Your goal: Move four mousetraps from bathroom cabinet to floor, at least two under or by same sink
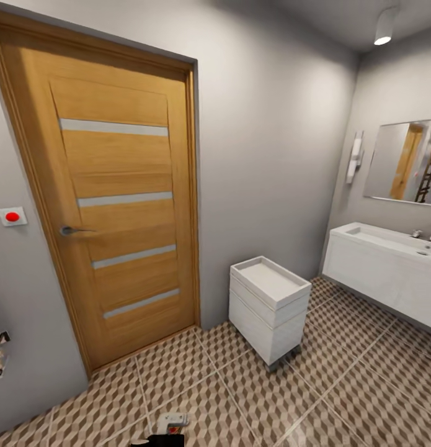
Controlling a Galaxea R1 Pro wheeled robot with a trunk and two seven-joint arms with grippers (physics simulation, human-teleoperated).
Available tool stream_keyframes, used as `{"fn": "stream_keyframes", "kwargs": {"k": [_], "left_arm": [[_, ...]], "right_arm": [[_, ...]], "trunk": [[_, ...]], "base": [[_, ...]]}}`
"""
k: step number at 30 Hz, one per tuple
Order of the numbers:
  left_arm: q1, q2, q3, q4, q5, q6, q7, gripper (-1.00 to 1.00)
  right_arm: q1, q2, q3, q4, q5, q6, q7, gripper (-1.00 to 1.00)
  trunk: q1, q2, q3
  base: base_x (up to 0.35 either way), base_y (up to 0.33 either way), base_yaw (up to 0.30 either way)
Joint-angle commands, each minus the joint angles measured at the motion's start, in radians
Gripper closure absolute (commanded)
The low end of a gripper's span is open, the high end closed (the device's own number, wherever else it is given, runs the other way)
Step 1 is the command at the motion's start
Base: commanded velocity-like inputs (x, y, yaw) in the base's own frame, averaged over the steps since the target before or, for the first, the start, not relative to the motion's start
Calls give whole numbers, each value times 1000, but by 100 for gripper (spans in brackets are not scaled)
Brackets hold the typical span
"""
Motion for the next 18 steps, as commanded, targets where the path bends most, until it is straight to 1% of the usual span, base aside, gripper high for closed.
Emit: {"fn": "stream_keyframes", "kwargs": {"k": [1,18], "left_arm": [[-1,0,-9,1,6,-2,-1,100],[-1,0,-10,1,6,-2,-1,100]], "right_arm": [[-2,0,-4,3,-9,-6,1,100],[-2,0,-4,3,-11,-6,1,100]], "trunk": [[0,-1,-1],[0,-1,5]], "base": [[0,0,-288],[0,0,-288]]}}
